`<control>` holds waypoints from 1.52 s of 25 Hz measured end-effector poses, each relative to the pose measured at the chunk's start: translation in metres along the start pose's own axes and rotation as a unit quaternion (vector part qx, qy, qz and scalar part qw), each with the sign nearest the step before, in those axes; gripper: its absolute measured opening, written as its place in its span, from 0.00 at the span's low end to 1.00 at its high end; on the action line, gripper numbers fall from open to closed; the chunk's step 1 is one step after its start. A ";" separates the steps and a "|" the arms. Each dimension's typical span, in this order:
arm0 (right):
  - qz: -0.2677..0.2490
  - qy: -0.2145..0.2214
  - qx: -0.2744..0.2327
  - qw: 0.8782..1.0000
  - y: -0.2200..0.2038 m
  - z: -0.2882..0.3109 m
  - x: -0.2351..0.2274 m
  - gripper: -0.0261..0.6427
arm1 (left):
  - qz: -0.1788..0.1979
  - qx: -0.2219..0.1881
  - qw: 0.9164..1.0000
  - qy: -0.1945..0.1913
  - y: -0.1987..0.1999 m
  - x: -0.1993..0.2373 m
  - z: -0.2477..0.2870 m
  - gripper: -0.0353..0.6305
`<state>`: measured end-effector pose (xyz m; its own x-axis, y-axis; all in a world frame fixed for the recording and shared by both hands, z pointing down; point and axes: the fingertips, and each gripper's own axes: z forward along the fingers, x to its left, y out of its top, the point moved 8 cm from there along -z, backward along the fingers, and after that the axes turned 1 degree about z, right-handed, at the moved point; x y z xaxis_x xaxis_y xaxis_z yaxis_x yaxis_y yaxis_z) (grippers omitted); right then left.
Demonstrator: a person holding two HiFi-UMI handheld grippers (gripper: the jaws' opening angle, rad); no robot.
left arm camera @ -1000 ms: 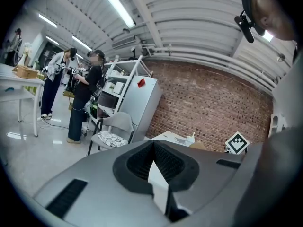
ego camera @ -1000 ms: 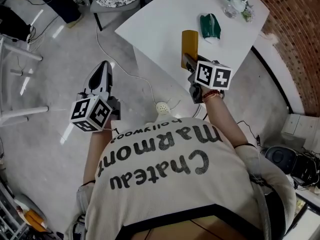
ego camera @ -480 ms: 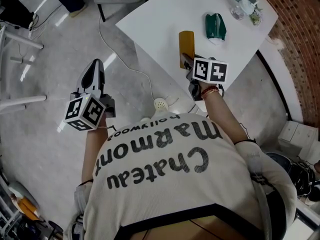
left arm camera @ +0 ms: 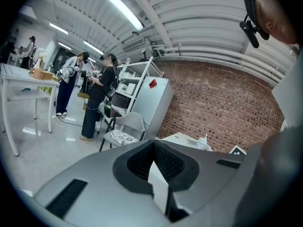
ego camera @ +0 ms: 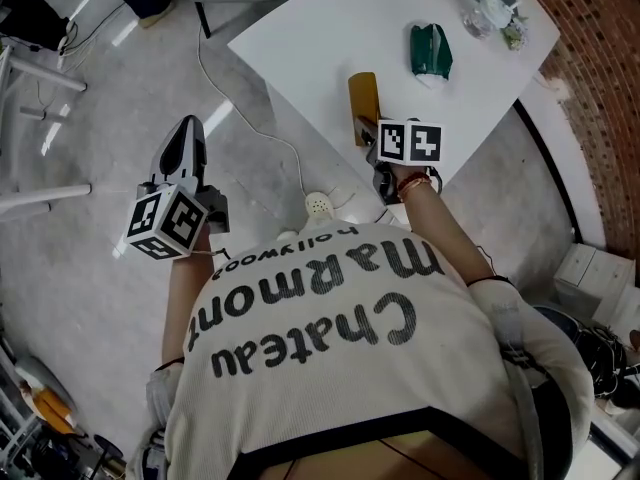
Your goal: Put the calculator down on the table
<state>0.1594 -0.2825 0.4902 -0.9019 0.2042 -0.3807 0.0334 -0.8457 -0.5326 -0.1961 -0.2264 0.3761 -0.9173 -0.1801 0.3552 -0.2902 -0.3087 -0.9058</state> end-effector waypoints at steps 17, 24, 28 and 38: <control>0.007 -0.008 0.036 0.999 -0.008 0.011 -0.013 0.18 | -0.003 0.005 1.000 -0.001 -0.001 0.000 0.009 0.06; 0.042 0.005 0.028 0.999 -0.008 0.015 -0.020 0.18 | -0.003 0.008 1.000 -0.002 -0.004 0.001 0.012 0.06; 0.053 0.004 0.029 0.998 -0.009 0.014 -0.023 0.18 | -0.003 0.009 1.000 -0.005 -0.004 0.000 0.011 0.06; 0.067 0.001 0.024 0.997 -0.010 0.017 -0.032 0.22 | -0.002 0.010 1.000 -0.004 -0.004 0.003 0.009 0.06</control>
<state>0.1807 -0.2887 0.5207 -0.8896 0.0890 -0.4479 0.1329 -0.8879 -0.4405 -0.1953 -0.2336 0.3832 -0.9138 -0.1861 0.3611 -0.2885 -0.3284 -0.8994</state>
